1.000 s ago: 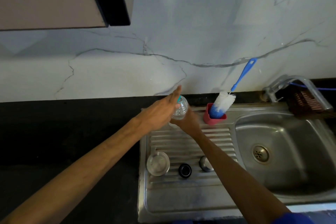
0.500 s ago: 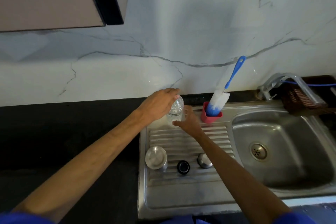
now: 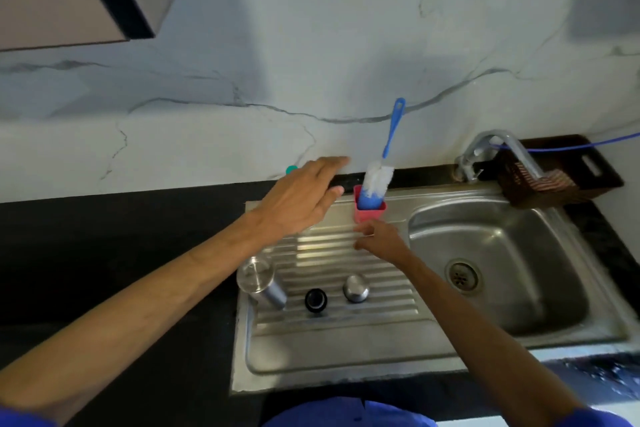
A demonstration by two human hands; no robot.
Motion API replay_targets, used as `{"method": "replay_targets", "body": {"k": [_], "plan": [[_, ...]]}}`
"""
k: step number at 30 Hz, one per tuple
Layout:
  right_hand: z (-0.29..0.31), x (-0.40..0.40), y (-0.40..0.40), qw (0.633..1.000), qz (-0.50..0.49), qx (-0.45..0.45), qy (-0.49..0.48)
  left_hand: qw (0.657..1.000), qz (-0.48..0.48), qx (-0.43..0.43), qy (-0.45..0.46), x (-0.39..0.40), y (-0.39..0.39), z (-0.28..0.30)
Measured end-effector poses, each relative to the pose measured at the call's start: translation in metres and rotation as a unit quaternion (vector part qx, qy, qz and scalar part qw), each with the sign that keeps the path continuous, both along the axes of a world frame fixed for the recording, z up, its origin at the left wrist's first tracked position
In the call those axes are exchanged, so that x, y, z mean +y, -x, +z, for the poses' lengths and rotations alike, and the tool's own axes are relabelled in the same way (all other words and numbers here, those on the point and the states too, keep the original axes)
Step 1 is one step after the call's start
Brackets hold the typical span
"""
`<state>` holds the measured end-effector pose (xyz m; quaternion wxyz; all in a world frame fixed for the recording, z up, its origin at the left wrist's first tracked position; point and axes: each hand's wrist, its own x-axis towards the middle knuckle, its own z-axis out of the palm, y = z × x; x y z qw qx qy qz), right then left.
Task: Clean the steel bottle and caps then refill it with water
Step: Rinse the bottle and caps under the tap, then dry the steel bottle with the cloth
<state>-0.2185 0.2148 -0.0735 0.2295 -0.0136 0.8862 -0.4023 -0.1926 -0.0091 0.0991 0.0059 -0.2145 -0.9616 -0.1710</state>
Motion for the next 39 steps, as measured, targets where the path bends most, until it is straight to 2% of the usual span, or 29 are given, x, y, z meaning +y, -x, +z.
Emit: {"method": "replay_targets", "body": {"k": [5,7,9,12,15,17,19,21,22,24,27,30,33,36,39], "plan": [[0.011,0.076,0.0,0.999,-0.045,0.027,-0.015,0.995,-0.033,-0.076,0.06,0.063,0.008,-0.03],[0.024,0.121,0.003,0.999,-0.012,0.024,-0.017,0.991,-0.043,-0.103,0.072,0.086,0.018,-0.047],[0.037,0.176,0.007,0.997,0.02,-0.08,-0.006,0.987,-0.047,-0.132,0.076,0.11,0.027,-0.058],[0.054,0.278,0.031,0.962,0.021,-0.271,-0.029,0.984,-0.053,-0.165,0.048,0.165,0.037,-0.07],[0.081,0.37,0.061,0.946,-0.016,-0.307,-0.103,0.982,-0.043,-0.183,-0.002,0.21,0.044,-0.089],[0.09,0.417,0.08,0.957,-0.111,-0.267,-0.033,0.978,-0.031,-0.209,-0.005,0.24,0.045,-0.101],[0.083,0.448,0.104,0.974,-0.205,-0.092,-0.007,0.971,-0.025,-0.238,-0.014,0.265,0.045,-0.105],[0.077,0.456,0.133,0.97,-0.222,0.069,-0.067,0.965,-0.011,-0.262,-0.021,0.286,0.047,-0.108],[0.071,0.455,0.146,0.967,-0.204,0.107,-0.106,0.963,-0.002,-0.269,-0.024,0.292,0.05,-0.107],[0.059,0.451,0.169,0.968,-0.141,0.125,-0.166,0.96,0.008,-0.278,-0.024,0.297,0.054,-0.106],[0.039,0.445,0.195,0.978,-0.049,0.062,-0.194,0.959,0.023,-0.282,-0.026,0.293,0.064,-0.104],[0.024,0.429,0.198,0.955,0.047,0.008,-0.294,0.956,0.049,-0.286,-0.039,0.284,0.067,-0.101],[0.004,0.418,0.208,0.948,0.001,0.071,-0.31,0.944,0.081,-0.312,-0.066,0.272,0.064,-0.105],[0.004,0.417,0.215,0.946,-0.029,0.096,-0.309,0.946,0.088,-0.306,-0.065,0.263,0.053,-0.113],[0.026,0.433,0.217,0.963,-0.096,0.139,-0.209,0.949,0.093,-0.284,-0.096,0.256,0.038,-0.122]]}}
